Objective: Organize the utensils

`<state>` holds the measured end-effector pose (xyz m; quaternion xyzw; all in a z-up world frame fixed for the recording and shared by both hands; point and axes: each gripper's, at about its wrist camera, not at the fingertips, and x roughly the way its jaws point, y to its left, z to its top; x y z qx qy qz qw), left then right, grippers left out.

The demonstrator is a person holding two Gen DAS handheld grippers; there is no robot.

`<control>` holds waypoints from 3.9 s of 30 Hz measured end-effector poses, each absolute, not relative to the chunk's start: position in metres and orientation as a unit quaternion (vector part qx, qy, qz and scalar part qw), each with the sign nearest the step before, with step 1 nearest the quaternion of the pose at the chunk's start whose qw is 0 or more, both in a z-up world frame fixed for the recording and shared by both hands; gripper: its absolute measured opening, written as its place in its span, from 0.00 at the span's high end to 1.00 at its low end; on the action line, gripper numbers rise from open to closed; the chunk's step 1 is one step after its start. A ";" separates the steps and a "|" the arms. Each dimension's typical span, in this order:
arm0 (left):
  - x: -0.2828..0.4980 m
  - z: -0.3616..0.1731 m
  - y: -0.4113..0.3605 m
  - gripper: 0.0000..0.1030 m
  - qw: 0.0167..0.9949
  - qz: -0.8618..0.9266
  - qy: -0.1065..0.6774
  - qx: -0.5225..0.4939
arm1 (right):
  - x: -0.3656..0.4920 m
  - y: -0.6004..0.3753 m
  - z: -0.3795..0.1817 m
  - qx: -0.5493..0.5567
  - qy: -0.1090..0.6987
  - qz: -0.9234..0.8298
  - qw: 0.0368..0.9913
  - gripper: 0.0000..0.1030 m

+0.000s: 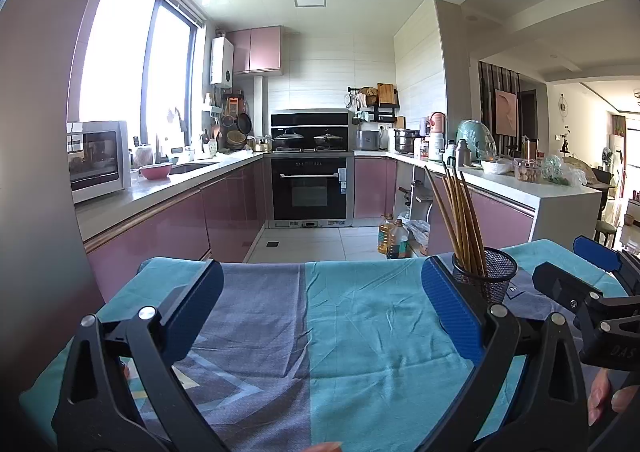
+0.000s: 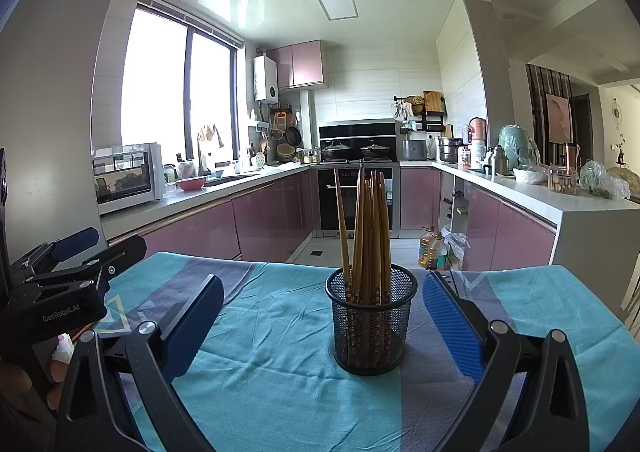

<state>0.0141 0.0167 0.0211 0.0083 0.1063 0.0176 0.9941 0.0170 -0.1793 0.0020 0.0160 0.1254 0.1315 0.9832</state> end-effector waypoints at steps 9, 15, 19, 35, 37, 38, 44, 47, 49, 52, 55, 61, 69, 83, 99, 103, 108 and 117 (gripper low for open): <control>0.014 0.022 0.017 0.05 0.994 0.018 0.107 0.009 | 0.018 -0.177 0.002 0.015 0.126 0.129 0.983 0.06; 0.014 0.021 0.017 0.05 0.994 0.017 0.107 0.008 | 0.019 -0.176 0.002 0.017 0.124 0.128 0.984 0.06; 0.014 0.022 0.017 0.05 0.994 0.018 0.107 0.008 | 0.020 -0.175 0.002 0.019 0.123 0.126 0.984 0.06; 0.015 0.021 0.016 0.05 0.994 0.018 0.107 0.008 | 0.017 -0.176 0.002 0.020 0.122 0.124 0.985 0.06; 0.014 0.021 0.016 0.05 0.994 0.018 0.107 0.008 | 0.017 -0.175 0.002 0.020 0.122 0.124 0.985 0.06; 0.014 0.021 0.016 0.05 0.994 0.018 0.106 0.009 | 0.017 -0.176 0.002 0.020 0.121 0.124 0.985 0.06; 0.015 0.021 0.016 0.05 0.994 0.018 0.108 0.007 | 0.017 -0.176 0.001 0.020 0.121 0.123 0.985 0.06; 0.015 0.020 0.015 0.05 0.994 0.019 0.108 0.007 | 0.017 -0.175 0.002 0.020 0.120 0.122 0.985 0.06; 0.015 0.020 0.015 0.05 0.994 0.019 0.107 0.006 | 0.016 -0.175 0.002 0.021 0.120 0.122 0.985 0.06; 0.015 0.020 0.015 0.05 0.994 0.019 0.108 0.008 | 0.016 -0.175 0.002 0.021 0.120 0.122 0.985 0.06; 0.015 0.020 0.016 0.05 0.994 0.018 0.109 0.007 | 0.016 -0.175 0.002 0.020 0.120 0.122 0.985 0.06; 0.016 0.021 0.013 0.05 0.994 0.018 0.108 0.007 | 0.016 -0.176 0.003 0.022 0.120 0.121 0.985 0.06; 0.016 0.022 0.012 0.05 0.994 0.017 0.108 0.007 | 0.016 -0.176 0.004 0.022 0.121 0.121 0.985 0.06; 0.016 0.022 0.012 0.05 0.994 0.016 0.108 0.007 | 0.016 -0.177 0.003 0.022 0.120 0.121 0.985 0.06; 0.016 0.021 0.012 0.05 0.994 0.017 0.108 0.008 | 0.016 -0.177 0.003 0.024 0.121 0.120 0.985 0.06; 0.017 0.021 0.012 0.05 0.994 0.016 0.108 0.008 | 0.016 -0.177 0.003 0.024 0.121 0.119 0.985 0.06; 0.017 0.021 0.012 0.05 0.994 0.016 0.108 0.007 | 0.016 -0.177 0.002 0.024 0.121 0.120 0.985 0.06; 0.017 0.021 0.012 0.05 0.994 0.016 0.109 0.007 | 0.016 -0.177 0.000 0.025 0.122 0.119 0.985 0.06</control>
